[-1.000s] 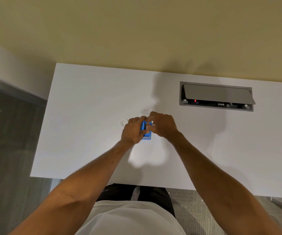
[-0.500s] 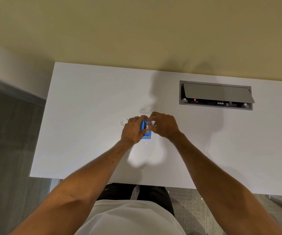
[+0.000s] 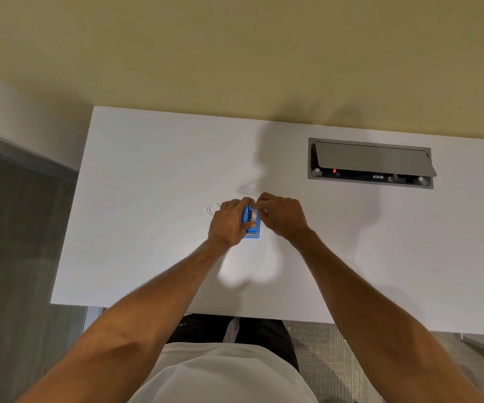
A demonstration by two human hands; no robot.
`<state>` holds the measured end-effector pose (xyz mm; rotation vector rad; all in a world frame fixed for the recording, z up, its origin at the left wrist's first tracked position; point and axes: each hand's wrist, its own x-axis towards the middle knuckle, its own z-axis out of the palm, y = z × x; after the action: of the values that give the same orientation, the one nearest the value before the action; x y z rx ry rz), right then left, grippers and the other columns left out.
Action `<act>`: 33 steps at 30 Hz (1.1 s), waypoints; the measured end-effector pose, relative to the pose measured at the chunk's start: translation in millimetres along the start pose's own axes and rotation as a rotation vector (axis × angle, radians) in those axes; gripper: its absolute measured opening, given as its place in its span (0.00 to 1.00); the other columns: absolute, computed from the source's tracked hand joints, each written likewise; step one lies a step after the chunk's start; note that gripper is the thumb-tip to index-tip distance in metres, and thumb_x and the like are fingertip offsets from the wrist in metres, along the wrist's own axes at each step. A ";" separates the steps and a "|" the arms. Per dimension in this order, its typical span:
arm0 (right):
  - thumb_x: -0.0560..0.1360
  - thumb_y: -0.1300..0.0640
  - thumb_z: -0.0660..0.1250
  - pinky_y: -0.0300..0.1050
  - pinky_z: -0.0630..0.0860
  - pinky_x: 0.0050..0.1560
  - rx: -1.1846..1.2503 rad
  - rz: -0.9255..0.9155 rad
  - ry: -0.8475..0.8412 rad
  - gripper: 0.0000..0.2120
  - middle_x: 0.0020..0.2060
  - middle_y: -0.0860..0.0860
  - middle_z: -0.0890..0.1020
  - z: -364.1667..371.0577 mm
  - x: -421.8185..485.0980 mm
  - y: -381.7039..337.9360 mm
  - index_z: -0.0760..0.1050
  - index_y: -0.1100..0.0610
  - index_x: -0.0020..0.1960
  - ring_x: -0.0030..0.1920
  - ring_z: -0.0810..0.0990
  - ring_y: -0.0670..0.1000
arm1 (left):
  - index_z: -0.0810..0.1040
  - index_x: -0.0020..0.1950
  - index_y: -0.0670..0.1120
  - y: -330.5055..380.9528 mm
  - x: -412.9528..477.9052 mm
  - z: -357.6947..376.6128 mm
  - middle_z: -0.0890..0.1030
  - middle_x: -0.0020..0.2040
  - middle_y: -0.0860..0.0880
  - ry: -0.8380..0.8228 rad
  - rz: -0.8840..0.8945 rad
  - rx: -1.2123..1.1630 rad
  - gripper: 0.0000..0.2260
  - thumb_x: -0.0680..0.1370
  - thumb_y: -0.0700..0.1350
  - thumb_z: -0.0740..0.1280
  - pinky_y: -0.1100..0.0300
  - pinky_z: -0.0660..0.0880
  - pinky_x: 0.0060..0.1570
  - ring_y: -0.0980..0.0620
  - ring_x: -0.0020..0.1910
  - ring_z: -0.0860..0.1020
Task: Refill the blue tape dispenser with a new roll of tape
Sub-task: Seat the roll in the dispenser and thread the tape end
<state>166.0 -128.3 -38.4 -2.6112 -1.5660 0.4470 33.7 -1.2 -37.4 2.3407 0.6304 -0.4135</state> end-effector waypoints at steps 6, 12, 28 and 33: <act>0.80 0.38 0.62 0.37 0.75 0.40 0.084 0.014 -0.005 0.18 0.52 0.44 0.83 -1.5 -0.5 -0.3 0.82 0.48 0.58 0.40 0.83 0.49 | 0.70 0.77 0.49 4.0 -3.2 -3.8 0.80 0.68 0.48 -0.011 -0.008 0.011 0.41 0.72 0.72 0.51 0.49 0.76 0.70 0.45 0.69 0.76; 0.81 0.37 0.60 0.39 0.77 0.41 0.055 0.024 -0.025 0.19 0.52 0.43 0.83 -0.1 2.5 -1.2 0.84 0.48 0.56 0.40 0.83 0.49 | 0.69 0.77 0.49 -0.6 0.3 0.1 0.79 0.69 0.48 -0.003 0.004 0.034 0.32 0.80 0.67 0.61 0.50 0.76 0.70 0.45 0.69 0.77; 0.81 0.42 0.62 0.40 0.79 0.41 0.110 0.022 -0.009 0.16 0.54 0.43 0.83 2.4 -5.1 2.8 0.82 0.49 0.60 0.40 0.83 0.48 | 0.71 0.75 0.48 -1.3 -1.0 6.1 0.81 0.66 0.47 0.032 0.026 -0.005 0.26 0.82 0.60 0.67 0.49 0.75 0.70 0.45 0.67 0.77; 0.80 0.39 0.61 0.39 0.76 0.38 0.061 0.008 0.005 0.18 0.52 0.44 0.83 3.6 -1.9 3.4 0.81 0.50 0.56 0.40 0.82 0.48 | 0.71 0.75 0.48 -1.9 -0.8 7.5 0.81 0.65 0.48 0.038 0.025 0.000 0.26 0.82 0.60 0.66 0.50 0.74 0.70 0.45 0.66 0.78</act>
<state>167.0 -132.0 -42.1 -2.5718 -1.5164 0.4813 31.1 -5.3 -43.5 2.3589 0.6185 -0.3591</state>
